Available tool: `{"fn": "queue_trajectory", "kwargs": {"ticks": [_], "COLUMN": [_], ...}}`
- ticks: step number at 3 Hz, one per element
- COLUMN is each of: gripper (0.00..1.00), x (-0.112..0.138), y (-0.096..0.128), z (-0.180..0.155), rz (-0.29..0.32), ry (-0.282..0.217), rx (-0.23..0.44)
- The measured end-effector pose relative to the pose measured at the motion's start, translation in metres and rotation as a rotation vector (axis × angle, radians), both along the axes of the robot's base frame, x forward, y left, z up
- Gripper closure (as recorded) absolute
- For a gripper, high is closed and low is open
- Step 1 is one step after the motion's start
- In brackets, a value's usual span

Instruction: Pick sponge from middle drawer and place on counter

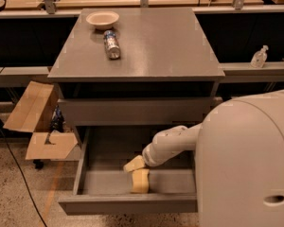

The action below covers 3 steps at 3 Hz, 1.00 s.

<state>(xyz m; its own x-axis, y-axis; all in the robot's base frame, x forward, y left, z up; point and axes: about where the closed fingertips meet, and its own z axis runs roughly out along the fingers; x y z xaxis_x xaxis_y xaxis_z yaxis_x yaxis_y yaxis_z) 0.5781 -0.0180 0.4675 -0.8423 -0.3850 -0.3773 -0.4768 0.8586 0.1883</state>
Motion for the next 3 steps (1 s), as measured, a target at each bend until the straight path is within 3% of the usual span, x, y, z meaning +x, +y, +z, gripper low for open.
{"fn": "queue_trajectory", "kwargs": {"ticks": [1, 2, 3], "gripper": [0.00, 0.00, 0.00], "x": [0.002, 0.002, -0.001], "y": [-0.005, -0.006, -0.005], "z": [-0.003, -0.014, -0.029], "rz": [-0.015, -0.044, -0.087], "ry": [0.006, 0.045, 0.101], "rx": [-0.006, 0.036, 0.121]}}
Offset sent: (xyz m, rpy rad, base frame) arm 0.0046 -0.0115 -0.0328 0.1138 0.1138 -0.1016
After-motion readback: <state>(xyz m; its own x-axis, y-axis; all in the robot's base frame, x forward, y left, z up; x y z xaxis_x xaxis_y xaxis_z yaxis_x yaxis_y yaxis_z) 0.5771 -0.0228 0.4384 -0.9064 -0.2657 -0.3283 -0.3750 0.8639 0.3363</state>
